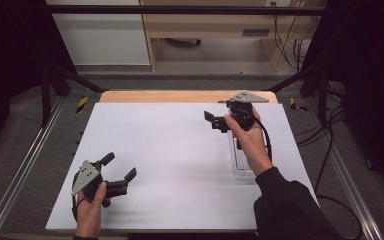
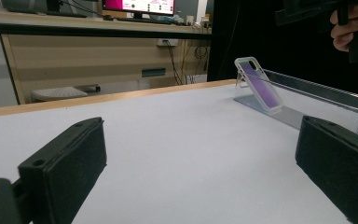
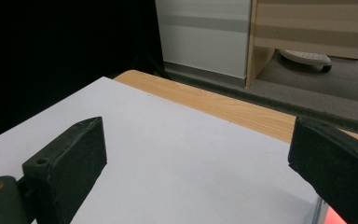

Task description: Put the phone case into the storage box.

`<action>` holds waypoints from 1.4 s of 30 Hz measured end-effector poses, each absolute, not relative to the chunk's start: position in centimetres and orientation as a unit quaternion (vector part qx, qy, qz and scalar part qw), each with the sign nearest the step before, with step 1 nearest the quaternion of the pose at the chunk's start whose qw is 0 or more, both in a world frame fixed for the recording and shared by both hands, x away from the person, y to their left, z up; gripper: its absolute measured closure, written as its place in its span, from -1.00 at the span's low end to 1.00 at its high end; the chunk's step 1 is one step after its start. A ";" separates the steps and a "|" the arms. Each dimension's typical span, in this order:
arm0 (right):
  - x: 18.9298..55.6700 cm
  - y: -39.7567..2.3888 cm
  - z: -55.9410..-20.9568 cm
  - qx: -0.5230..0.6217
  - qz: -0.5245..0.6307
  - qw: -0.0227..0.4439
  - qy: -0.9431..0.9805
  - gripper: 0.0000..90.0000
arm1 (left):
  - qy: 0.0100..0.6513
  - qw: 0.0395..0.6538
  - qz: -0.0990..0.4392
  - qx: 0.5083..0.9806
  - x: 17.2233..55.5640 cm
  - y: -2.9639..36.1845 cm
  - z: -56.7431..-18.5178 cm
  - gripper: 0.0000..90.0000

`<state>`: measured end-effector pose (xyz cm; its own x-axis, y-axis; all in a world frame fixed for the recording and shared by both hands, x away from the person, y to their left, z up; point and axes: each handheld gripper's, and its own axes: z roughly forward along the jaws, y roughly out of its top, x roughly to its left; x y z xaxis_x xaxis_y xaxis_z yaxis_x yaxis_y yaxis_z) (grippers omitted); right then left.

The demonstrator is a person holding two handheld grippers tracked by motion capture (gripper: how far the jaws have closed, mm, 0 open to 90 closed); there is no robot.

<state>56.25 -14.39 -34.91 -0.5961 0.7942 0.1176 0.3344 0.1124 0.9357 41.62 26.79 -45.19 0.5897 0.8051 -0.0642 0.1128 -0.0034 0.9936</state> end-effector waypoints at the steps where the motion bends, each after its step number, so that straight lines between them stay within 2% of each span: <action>1: 56.1 -14.2 -34.9 0.394 0.537 0.214 0.714 -0.90 | 0.354 0.611 0.283 0.649 41.6 26.8 -45.2 -0.97; 19: 54.3 -12.4 -34.5 0.370 0.539 0.213 0.726 -0.89 | 0.353 0.610 0.283 0.651 41.6 26.9 -45.1 -0.97; 42: 51.5 -13.1 -33.4 0.345 0.558 0.215 0.724 -0.89 | 0.356 0.608 0.280 0.652 41.5 26.8 -44.9 -0.97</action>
<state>51.46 -13.13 -33.41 -0.6692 0.7394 0.0744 0.2603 0.1395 0.9554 41.51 26.83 -44.92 0.5892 0.8051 -0.0684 0.1239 -0.0064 0.9923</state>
